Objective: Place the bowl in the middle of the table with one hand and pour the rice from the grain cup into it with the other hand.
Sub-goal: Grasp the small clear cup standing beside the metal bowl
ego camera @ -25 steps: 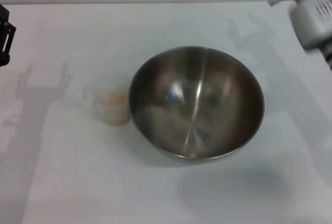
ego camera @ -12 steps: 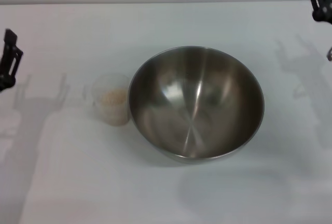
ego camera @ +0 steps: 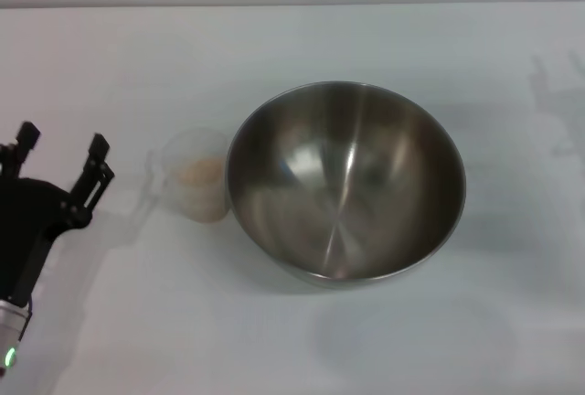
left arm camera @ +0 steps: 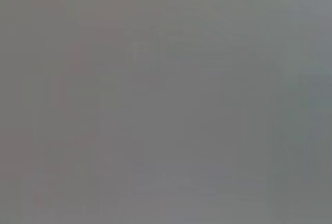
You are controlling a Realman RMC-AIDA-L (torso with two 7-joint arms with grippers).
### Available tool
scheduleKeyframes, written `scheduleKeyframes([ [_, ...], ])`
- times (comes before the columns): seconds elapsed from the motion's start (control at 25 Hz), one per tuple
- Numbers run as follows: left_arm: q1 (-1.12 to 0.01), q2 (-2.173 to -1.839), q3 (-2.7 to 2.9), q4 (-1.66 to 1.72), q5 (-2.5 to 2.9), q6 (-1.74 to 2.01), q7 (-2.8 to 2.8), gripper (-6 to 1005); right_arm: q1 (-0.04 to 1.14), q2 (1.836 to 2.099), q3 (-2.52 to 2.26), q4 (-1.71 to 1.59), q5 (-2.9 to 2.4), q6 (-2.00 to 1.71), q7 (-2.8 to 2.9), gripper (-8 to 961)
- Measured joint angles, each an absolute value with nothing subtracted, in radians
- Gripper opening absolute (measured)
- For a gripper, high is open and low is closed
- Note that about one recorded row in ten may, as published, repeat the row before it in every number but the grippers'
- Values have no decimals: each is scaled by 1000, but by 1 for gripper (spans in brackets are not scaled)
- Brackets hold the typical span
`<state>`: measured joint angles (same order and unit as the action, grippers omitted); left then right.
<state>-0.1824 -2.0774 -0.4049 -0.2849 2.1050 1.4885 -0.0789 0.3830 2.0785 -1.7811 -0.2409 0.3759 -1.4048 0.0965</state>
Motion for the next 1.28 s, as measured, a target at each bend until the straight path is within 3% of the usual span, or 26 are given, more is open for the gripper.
scheduleKeyframes([
  [1.28, -222, -2079, -315, -299, 2106, 1279, -77, 828, 417, 2080, -1762, -233, 370, -1391, 98, 507],
])
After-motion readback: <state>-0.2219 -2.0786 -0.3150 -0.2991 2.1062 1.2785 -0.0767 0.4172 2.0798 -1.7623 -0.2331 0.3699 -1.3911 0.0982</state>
